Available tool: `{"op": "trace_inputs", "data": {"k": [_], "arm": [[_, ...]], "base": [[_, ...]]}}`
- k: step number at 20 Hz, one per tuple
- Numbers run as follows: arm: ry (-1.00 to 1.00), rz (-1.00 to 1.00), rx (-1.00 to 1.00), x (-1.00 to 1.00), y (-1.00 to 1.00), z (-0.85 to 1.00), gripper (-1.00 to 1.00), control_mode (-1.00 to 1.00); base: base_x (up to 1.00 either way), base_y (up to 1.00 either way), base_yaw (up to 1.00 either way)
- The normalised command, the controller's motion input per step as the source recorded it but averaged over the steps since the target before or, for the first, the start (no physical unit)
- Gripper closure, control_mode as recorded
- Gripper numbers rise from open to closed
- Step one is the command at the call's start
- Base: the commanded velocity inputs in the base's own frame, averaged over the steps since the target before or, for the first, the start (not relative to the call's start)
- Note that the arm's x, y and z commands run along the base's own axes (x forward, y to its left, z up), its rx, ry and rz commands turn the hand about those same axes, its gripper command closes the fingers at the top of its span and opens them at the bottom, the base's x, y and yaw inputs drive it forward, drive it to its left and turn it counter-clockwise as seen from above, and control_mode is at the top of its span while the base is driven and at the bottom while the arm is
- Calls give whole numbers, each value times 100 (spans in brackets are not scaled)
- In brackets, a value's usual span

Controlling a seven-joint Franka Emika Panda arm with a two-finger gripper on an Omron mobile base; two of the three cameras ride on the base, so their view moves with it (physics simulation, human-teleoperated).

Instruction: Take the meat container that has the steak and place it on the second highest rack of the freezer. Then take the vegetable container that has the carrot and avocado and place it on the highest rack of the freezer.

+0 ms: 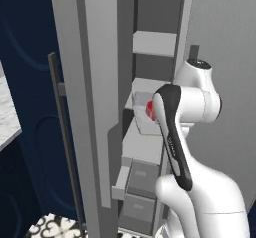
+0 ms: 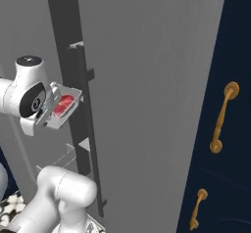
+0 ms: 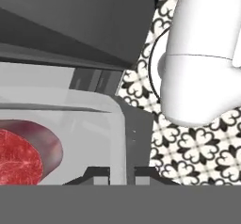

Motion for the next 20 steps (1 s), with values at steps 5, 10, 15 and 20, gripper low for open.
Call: {"op": "trace_inputs", "data": {"k": [5,10,15,20], "arm": [[1,-13,0,83,12,-26,100,-100],[0,-13,0,79,2,-22,100,-100],[0,-4,0,58,0,-27,100,-100],[-1,0,0,50,0,-31,100,-100]], "base": [[0,0,0],[0,0,0],[0,0,0],[0,0,0]]}}
